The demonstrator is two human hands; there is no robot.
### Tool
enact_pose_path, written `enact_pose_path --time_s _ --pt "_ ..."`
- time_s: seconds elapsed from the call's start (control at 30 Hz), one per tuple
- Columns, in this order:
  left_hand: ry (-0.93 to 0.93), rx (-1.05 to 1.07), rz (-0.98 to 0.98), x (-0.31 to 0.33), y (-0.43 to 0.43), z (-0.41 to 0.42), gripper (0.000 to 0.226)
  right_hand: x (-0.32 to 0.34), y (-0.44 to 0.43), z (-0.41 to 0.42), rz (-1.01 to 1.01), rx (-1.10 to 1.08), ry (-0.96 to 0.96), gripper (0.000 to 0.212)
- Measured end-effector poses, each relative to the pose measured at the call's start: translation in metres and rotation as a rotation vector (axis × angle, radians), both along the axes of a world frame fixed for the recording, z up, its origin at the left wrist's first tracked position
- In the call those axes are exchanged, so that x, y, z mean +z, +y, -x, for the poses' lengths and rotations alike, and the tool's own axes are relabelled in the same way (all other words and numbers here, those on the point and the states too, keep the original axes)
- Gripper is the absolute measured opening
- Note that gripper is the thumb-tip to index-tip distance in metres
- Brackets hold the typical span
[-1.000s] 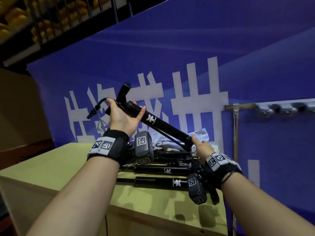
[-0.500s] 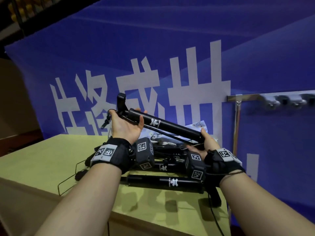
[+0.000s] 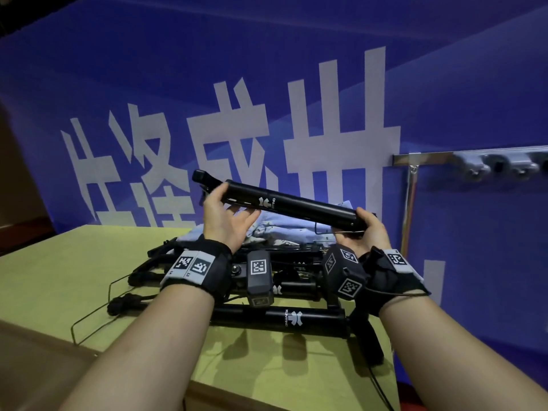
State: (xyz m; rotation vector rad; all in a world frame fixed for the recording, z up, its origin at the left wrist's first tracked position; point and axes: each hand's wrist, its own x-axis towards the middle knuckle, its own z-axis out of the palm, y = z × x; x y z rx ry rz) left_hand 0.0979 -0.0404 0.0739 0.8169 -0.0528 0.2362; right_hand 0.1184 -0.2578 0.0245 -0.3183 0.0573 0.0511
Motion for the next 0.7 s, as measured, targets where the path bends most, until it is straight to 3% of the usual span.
enact_pose_path --time_s 0.07,0.17,0.3,0.4,0.53,0.7 --pt "0.032 0.044 -0.084 0.000 -0.002 -0.005 0.017 -0.004 0.001 -0.002 -0.052 0.022 -0.067 0.027" --pt "0.133 0.143 -0.129 0.001 0.000 -0.016 0.048 -0.009 0.003 -0.004 -0.035 0.031 -0.116 0.024" --pt "0.090 0.142 -0.097 -0.001 0.007 -0.027 0.032 -0.008 0.007 -0.005 0.042 0.025 -0.087 0.010" --pt "0.037 0.032 -0.079 -0.009 0.013 -0.027 0.011 -0.003 0.011 -0.005 0.172 0.004 -0.020 0.024" --pt "0.015 0.006 -0.055 -0.015 0.014 -0.021 0.017 0.003 0.015 -0.002 0.144 -0.007 0.002 0.013" --pt "0.161 0.062 -0.081 -0.012 0.007 -0.020 0.024 -0.002 0.019 -0.008 0.010 0.026 -0.117 0.003"
